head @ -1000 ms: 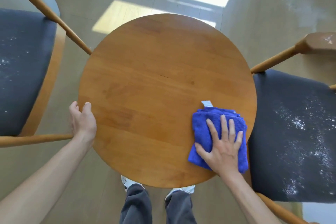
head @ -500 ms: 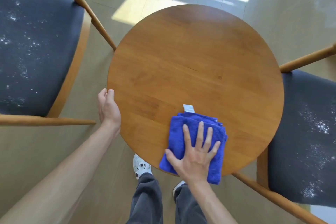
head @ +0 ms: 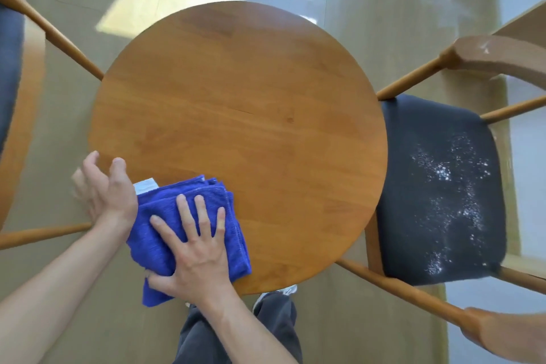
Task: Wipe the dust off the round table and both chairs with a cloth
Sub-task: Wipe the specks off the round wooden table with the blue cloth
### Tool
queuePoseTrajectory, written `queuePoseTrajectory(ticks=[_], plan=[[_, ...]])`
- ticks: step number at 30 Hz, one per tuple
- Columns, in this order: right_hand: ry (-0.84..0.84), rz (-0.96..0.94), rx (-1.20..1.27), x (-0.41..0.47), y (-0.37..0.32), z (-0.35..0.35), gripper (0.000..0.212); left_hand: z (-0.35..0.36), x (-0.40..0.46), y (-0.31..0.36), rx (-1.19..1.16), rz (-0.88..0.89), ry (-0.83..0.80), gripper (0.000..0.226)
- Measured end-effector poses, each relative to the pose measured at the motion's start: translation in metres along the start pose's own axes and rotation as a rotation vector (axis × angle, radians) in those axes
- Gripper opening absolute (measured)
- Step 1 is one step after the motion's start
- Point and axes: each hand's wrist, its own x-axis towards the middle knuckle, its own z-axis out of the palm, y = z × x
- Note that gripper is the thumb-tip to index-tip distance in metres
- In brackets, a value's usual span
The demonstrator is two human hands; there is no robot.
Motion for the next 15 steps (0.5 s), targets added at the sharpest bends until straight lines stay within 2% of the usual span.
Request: queuePoseTrajectory(ticks=[4, 8, 12, 15], plan=[[0.114, 0.047, 0.012, -0.005, 0.033, -0.013, 0.078, 0.004, 0.004, 0.010, 0.100, 0.065, -0.025, 0.060], [0.180, 0.187, -0.078, -0.015, 0.097, -0.047, 0.077, 0.006, 0.004, 0.014, 0.208, 0.251, -0.065, 0.065], [0.170, 0.433, -0.199, -0.024, 0.161, -0.085, 0.081, 0.011, -0.004, 0.029, 0.267, 0.339, -0.138, 0.064], [0.143, 0.713, -0.202, -0.021, 0.190, -0.103, 0.089, 0.013, -0.009, 0.036, 0.314, 0.396, -0.209, 0.053]])
